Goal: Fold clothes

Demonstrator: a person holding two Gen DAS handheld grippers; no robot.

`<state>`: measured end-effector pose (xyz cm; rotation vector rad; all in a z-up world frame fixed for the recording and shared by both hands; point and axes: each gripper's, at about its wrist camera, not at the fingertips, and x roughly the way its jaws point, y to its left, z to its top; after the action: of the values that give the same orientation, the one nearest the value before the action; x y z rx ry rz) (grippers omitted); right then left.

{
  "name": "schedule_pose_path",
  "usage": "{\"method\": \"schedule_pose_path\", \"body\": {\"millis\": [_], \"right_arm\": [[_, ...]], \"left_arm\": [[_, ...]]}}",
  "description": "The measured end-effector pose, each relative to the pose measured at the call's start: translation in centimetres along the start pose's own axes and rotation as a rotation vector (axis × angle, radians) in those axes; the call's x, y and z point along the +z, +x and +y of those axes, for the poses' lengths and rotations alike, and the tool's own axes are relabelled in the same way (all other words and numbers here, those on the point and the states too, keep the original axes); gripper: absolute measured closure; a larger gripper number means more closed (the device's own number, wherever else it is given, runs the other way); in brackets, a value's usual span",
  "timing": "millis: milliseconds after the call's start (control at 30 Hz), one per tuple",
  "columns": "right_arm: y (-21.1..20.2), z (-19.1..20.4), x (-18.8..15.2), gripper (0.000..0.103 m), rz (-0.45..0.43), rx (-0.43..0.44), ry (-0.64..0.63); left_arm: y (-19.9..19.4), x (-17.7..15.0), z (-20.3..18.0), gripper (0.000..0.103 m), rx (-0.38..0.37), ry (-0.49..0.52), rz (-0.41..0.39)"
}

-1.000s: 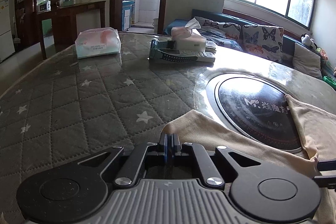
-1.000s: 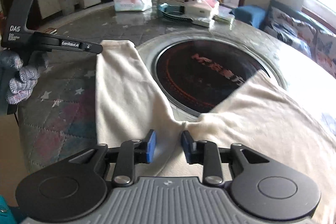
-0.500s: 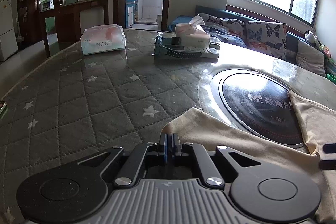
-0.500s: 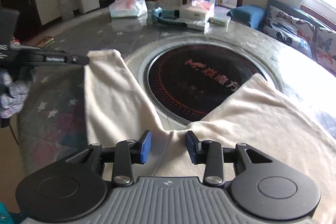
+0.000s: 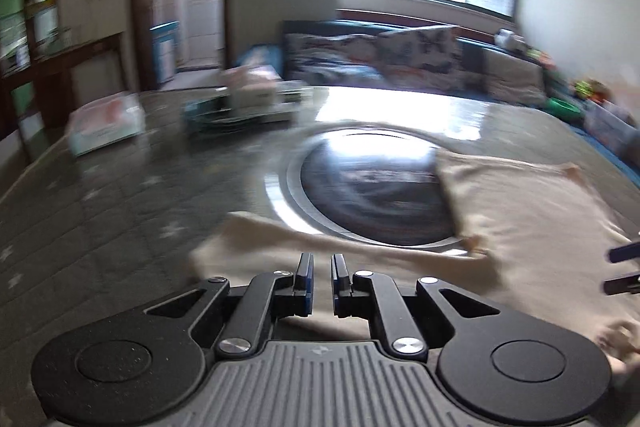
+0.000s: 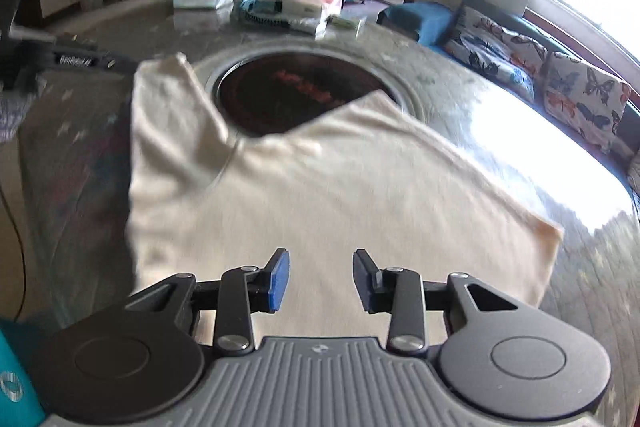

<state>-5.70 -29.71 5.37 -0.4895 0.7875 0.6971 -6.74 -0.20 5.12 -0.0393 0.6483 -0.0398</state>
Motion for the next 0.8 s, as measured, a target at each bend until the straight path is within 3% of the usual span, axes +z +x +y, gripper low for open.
{"method": "schedule_pose_path", "body": {"millis": [233, 433, 667, 800], "right_arm": [[-0.7, 1.9, -3.2, 0.068, 0.007, 0.001, -0.025], [-2.1, 2.4, -4.3, 0.069, -0.034, -0.009, -0.014], [-3.6, 1.1, -7.0, 0.069, -0.018, -0.024, 0.094], [-4.9, -0.3, -8.2, 0.069, -0.047, -0.030, 0.190]], "left_arm": [[0.4, -0.4, -8.5, 0.093, -0.229, 0.148, 0.025], [1.2, -1.9, -13.7, 0.093, -0.333, 0.254, 0.038], [1.8, -4.0, -15.5, 0.093, -0.366, 0.357, 0.082], [1.5, -3.3, -15.5, 0.092, -0.372, 0.359, 0.075]]}}
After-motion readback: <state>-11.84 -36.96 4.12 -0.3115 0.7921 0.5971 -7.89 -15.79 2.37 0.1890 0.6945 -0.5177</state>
